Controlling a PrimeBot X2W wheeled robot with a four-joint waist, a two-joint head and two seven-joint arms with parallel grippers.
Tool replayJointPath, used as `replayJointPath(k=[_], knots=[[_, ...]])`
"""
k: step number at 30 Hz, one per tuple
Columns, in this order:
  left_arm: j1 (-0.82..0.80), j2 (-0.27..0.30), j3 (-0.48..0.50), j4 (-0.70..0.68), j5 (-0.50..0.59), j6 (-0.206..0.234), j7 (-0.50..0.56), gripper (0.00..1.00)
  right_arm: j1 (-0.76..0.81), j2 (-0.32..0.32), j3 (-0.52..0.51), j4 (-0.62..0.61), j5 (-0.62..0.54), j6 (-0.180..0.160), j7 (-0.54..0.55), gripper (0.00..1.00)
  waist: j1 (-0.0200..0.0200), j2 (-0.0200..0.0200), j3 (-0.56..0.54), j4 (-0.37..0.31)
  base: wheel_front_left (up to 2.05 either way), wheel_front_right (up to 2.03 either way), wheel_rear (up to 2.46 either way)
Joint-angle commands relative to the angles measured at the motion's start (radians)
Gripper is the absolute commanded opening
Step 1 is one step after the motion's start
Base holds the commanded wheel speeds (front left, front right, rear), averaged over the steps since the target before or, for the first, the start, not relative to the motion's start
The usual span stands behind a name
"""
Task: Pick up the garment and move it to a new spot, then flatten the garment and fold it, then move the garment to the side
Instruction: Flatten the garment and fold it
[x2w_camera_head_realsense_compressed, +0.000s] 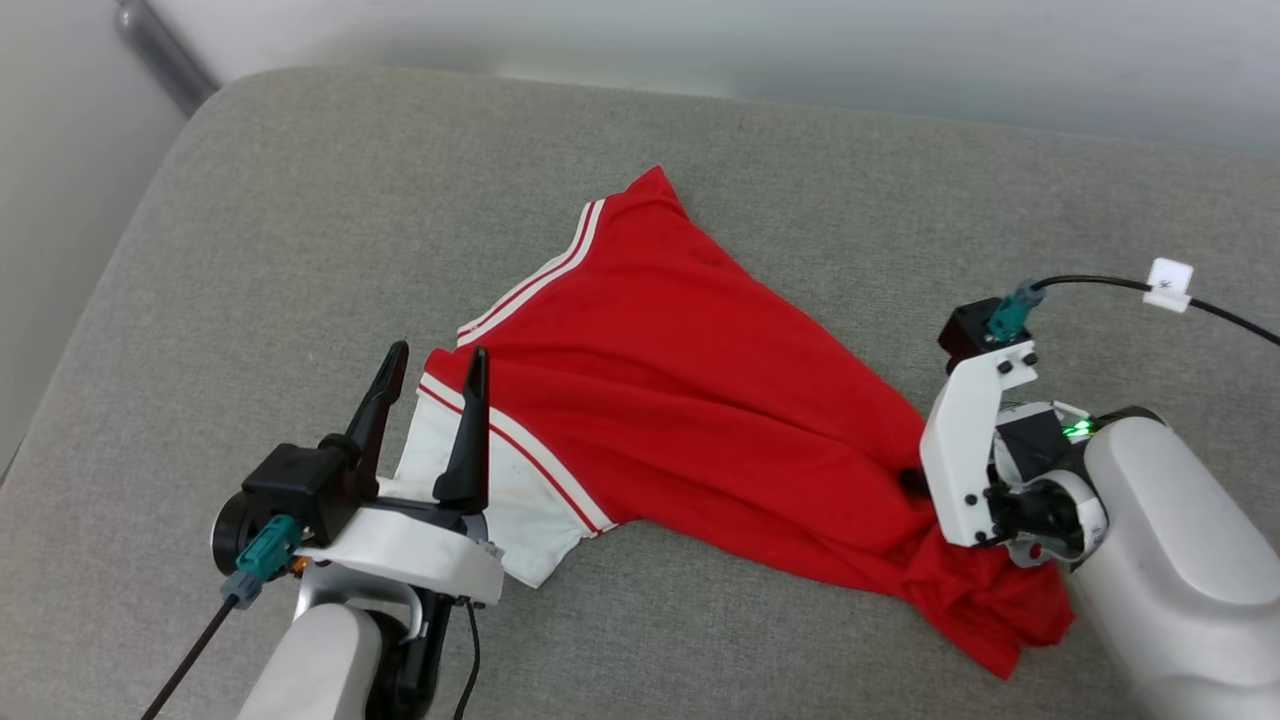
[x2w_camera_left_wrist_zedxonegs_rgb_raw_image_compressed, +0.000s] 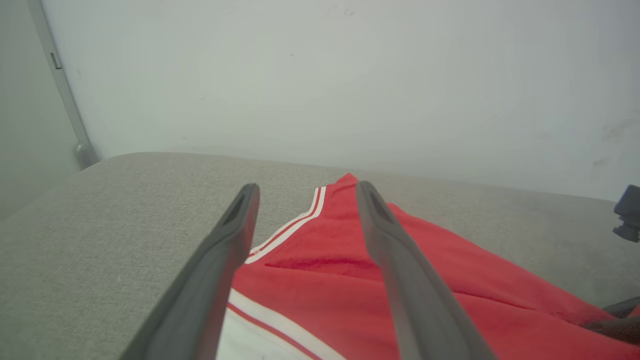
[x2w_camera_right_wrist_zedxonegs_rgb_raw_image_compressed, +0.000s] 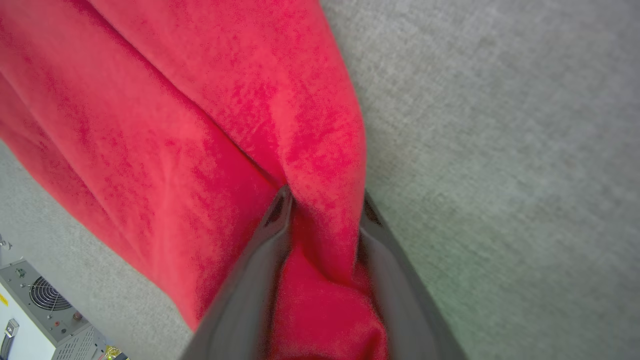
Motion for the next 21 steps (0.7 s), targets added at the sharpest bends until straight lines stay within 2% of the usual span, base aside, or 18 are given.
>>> replayJointPath(k=[1,6,11,16,21], knots=[[0.013,-0.004,0.009,0.005,0.007,-0.003,-0.002,1.0,0.02,0.003,0.028,0.024,0.011,0.0,-0.001,0.0,-0.0001,0.0,-0.01,-0.009,0.0,0.0,0.0],[0.048,0.01,0.033,0.01,0.018,-0.007,-0.002,1.0,-0.043,-0.018,0.058,-0.026,0.044,0.0,-0.078,0.0,-0.0001,0.0,-0.053,-0.06,0.0,0.0,0.0],[0.086,0.024,0.046,0.009,0.019,0.004,-0.002,1.0,-0.009,-0.072,0.053,-0.117,0.055,0.0,-0.145,0.0,-0.0001,0.0,-0.108,-0.116,0.0,0.0,0.0],[0.129,0.034,0.055,-0.004,0.013,0.023,0.006,1.0,0.121,-0.136,-0.031,-0.254,0.039,0.0,-0.169,0.0,-0.0001,0.0,-0.157,-0.167,0.0,0.0,0.0],[0.182,0.051,0.062,-0.032,0.007,0.04,0.028,1.0,0.373,-0.123,-0.176,-0.403,0.0,0.0,-0.138,0.0,-0.0001,0.0,-0.184,-0.213,0.0,0.0,0.0]])
